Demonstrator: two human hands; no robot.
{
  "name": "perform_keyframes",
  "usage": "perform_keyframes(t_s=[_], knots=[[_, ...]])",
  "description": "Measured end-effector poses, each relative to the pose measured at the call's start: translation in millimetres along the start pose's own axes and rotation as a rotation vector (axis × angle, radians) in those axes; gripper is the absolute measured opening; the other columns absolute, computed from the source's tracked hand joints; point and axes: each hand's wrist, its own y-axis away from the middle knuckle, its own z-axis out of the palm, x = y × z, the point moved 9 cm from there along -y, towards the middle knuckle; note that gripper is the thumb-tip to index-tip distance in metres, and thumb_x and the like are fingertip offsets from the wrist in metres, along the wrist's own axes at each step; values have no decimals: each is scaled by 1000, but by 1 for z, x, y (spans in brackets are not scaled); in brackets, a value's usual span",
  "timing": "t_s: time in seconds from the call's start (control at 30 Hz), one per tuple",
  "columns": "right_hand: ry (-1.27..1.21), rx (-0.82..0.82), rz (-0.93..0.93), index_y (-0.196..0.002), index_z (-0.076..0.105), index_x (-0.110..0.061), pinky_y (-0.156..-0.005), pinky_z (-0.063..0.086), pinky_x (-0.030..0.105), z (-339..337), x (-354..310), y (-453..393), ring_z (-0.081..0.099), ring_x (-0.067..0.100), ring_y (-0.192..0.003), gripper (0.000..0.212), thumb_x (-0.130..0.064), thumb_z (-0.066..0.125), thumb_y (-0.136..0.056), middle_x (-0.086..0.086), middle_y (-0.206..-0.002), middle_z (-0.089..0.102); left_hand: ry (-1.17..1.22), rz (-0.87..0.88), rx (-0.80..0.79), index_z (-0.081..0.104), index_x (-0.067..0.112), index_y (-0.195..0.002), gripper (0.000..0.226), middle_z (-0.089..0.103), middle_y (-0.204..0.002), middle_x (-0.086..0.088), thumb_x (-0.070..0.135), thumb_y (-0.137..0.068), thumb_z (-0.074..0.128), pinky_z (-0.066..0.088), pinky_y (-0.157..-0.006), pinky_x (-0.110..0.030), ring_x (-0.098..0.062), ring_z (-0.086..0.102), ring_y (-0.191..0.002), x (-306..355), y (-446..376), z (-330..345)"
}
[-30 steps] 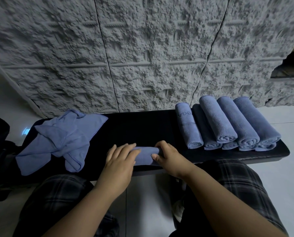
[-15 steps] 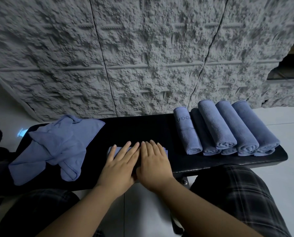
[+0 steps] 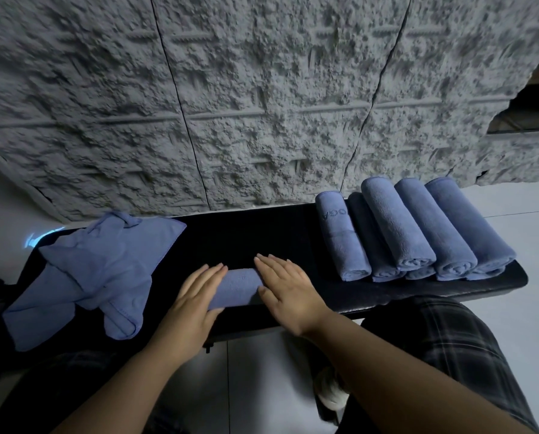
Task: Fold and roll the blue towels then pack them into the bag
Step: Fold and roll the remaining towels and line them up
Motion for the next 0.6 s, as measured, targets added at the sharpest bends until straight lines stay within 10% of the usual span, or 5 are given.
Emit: perform_keyframes(t_s=[0.37,0.47,0.6], knots=[[-123,206,7,-124,52,-6,-113,19,29,-20,-10,23,35,28,-136,37,-10,41,-89,12,-141,45,-243,-133,-119,-2,23,-150,78,8,-154,11,1,-91,43,17,-107,-13,-10,9,-137,19,13,-3],[-80,464,213,-92,60,-7,-75,50,39,-40,5,41,55,33,-91,23,-11,41,-80,13,-102,57,-324,-192,-166,-5,22,-150,76,15,-149,7,14,-94,47,33,-104,-23,-16,23,-127,23,11,-2],[-646,109,421,-98,54,-16,-62,42,11,-4,12,52,57,10,-80,6,-15,54,-92,-3,-89,58,-308,-235,-173,-5,23,-150,80,21,-138,0,32,-93,51,39,-97,-26,-18,28,-119,40,13,10]])
